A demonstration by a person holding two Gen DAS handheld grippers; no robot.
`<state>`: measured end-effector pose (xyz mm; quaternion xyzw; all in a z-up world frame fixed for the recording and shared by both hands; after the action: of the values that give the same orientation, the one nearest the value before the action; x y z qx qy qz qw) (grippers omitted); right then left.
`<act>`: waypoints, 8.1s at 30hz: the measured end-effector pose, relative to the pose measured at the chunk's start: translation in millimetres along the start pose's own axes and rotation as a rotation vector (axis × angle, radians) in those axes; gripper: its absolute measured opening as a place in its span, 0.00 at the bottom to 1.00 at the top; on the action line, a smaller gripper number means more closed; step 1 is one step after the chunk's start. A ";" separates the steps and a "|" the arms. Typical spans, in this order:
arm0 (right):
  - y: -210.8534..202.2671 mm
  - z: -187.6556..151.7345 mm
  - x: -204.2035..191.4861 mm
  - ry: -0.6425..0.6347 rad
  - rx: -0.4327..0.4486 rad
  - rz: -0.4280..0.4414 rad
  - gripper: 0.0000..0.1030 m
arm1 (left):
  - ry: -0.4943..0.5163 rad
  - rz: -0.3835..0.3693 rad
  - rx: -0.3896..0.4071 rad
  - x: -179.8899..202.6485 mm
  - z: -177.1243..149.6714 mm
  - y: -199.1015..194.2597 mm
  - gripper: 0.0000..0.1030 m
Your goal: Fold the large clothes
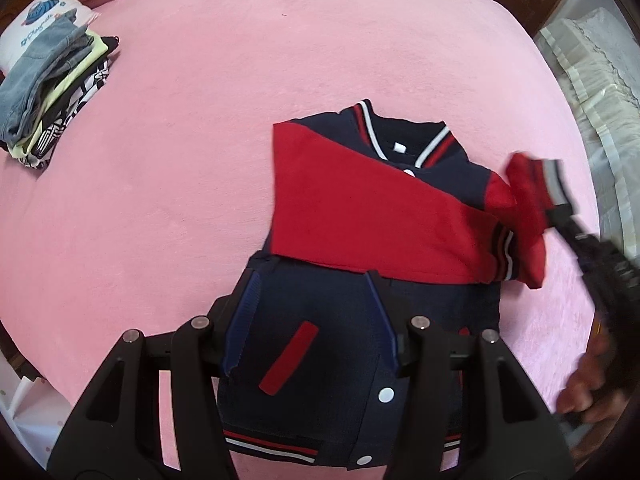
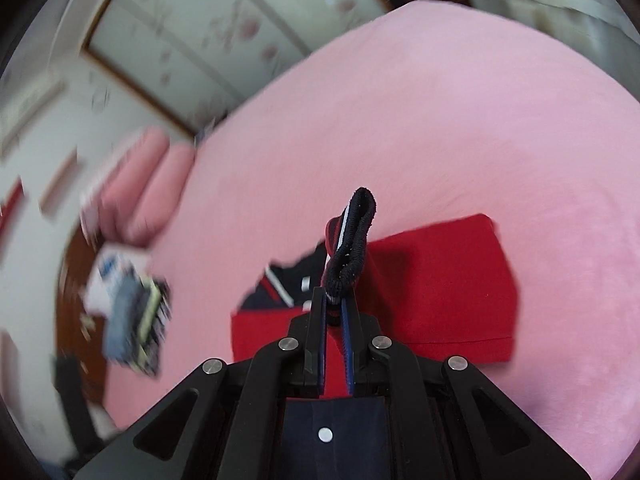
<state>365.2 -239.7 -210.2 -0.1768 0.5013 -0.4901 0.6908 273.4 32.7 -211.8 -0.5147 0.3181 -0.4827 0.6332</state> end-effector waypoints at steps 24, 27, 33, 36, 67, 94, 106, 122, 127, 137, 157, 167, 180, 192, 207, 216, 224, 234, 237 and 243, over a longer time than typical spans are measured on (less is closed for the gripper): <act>30.3 -68.8 38.4 -0.019 -0.230 -0.033 0.40 | -0.063 -0.226 -0.119 41.2 8.6 71.2 0.49; 16.8 -71.3 54.7 -0.042 -0.223 -0.093 0.40 | -0.067 -0.267 -0.164 58.6 4.9 86.6 0.49; 1.7 -78.6 85.6 -0.053 -0.238 -0.154 0.40 | -0.160 -0.316 -0.220 79.4 -0.2 116.8 0.49; -1.2 -79.9 97.8 -0.046 -0.246 -0.170 0.40 | -0.168 -0.285 -0.218 82.4 1.5 125.9 0.48; 11.0 -56.8 123.2 -0.168 -0.205 -0.237 0.55 | -0.258 -0.401 0.186 74.1 113.4 3.3 0.04; 33.8 -47.0 145.7 0.059 -0.164 -0.074 0.09 | -0.197 -0.058 -0.104 7.5 27.5 121.5 0.04; -10.4 -45.1 149.7 0.024 -0.208 -0.209 0.10 | -0.186 -0.054 -0.052 -9.3 32.4 97.5 0.03; 57.9 -19.8 110.5 -0.060 -0.211 -0.134 0.07 | 0.070 -0.109 -0.093 96.5 28.2 139.5 0.01; 49.2 -24.6 130.8 -0.133 -0.231 -0.289 0.00 | 0.081 -0.117 -0.089 93.2 27.9 137.4 0.01; 26.2 -23.0 85.2 -0.117 -0.219 -0.130 0.00 | 0.064 -0.163 -0.092 101.2 33.9 111.4 0.01; 37.9 -56.4 109.6 0.039 -0.225 -0.156 0.00 | -0.001 -0.089 -0.127 56.4 16.6 122.6 0.01; 39.8 -50.6 53.5 -0.129 -0.227 0.036 0.00 | -0.033 -0.285 -0.100 86.9 35.2 111.5 0.02; 110.2 -6.1 74.4 -0.169 -0.189 -0.031 0.00 | -0.066 -0.307 -0.061 72.6 65.9 153.9 0.01; 62.0 38.0 143.7 -0.071 -0.028 -0.197 0.00 | -0.214 -0.182 -0.036 -8.6 95.2 144.8 0.01; -33.6 -42.2 111.2 -0.025 -0.136 -0.127 0.21 | -0.088 -0.028 -0.053 -35.4 3.5 38.2 0.02; -74.6 -110.3 107.2 0.065 -0.214 -0.151 0.40 | -0.037 -0.058 -0.183 -45.0 -72.6 7.6 0.03; -98.2 -166.3 119.6 0.084 -0.314 -0.176 0.59 | 0.051 -0.036 -0.308 -55.6 -134.7 6.6 0.37; -102.3 -232.7 149.8 0.117 -0.454 -0.209 0.60 | 0.036 -0.032 -0.427 -79.9 -188.0 28.9 0.63; -97.9 -240.6 154.6 0.121 -0.463 -0.208 0.60 | 0.023 -0.083 -0.447 -84.0 -195.7 37.9 0.63; -82.7 -243.6 162.7 0.159 -0.487 -0.179 0.59 | -0.009 -0.211 -0.521 -91.3 -214.1 60.7 0.63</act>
<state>115.7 -356.3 -339.8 -0.3425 0.6394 -0.4265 0.5404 67.8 44.8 -336.0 -0.6925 0.3733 -0.4455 0.4273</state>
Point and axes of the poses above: each gripper's, at about its wrist camera, not at the fingertips, and y roughly the way its jaws point, x to its right, z to its top, the point moved 7 cm from there along y, roughly the way its jaws point
